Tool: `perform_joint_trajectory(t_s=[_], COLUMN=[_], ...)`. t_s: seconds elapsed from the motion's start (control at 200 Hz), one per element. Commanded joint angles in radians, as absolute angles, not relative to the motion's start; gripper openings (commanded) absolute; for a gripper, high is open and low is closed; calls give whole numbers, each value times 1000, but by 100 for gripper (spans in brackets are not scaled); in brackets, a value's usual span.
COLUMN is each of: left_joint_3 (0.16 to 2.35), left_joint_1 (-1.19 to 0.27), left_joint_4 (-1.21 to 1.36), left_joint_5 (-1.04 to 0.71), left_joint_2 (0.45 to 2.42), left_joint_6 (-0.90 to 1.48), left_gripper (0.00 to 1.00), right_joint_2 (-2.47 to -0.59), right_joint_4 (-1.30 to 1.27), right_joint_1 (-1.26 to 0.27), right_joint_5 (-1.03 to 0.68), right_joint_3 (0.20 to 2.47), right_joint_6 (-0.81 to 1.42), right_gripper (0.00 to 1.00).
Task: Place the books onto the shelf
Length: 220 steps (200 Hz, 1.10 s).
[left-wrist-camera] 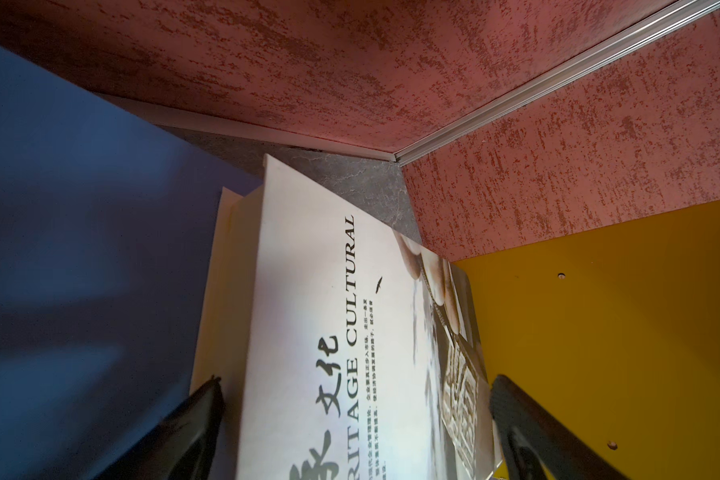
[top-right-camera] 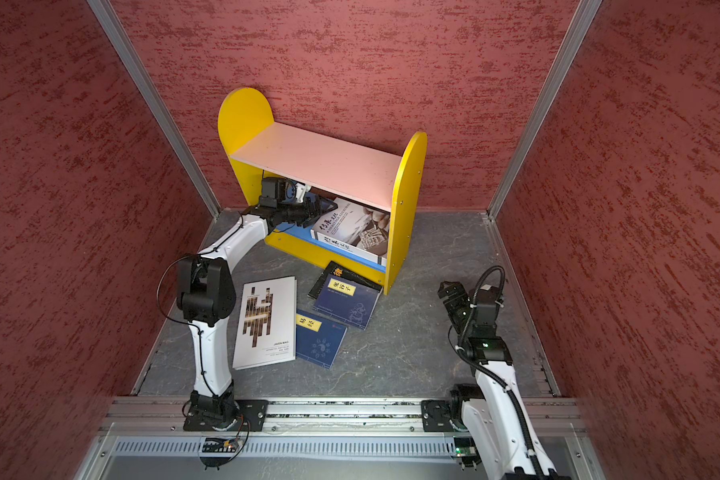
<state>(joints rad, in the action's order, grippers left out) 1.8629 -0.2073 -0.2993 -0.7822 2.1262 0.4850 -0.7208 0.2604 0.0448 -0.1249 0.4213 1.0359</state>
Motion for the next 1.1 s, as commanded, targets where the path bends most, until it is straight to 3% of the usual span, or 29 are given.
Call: perform_joint_trajectory(t_s=[0.0, 0.24, 0.466, 0.721, 1.097], left_joint_3=[1861, 1853, 1852, 1830, 1820], left_joint_1=[-225, -224, -219, -221, -220], left_joint_4=[-282, -270, -342, -381, -415], left_joint_5=[-829, -873, -893, -886, -881], left_joint_2=[2128, 2118, 2108, 2094, 2079], left_joint_6=[501, 509, 460, 425, 392], left_gripper=[100, 93, 71, 55, 18], right_joint_2=[-726, -735, -737, -735, -721], right_joint_4=[229, 232, 236, 238, 244], right_joint_1=[43, 42, 44, 43, 44], right_joint_5=[-109, -112, -116, -118, -118], right_joint_3=[431, 428, 423, 419, 408], right_joint_6=[1028, 1019, 1019, 1018, 1028], right_gripper=[99, 99, 99, 99, 99])
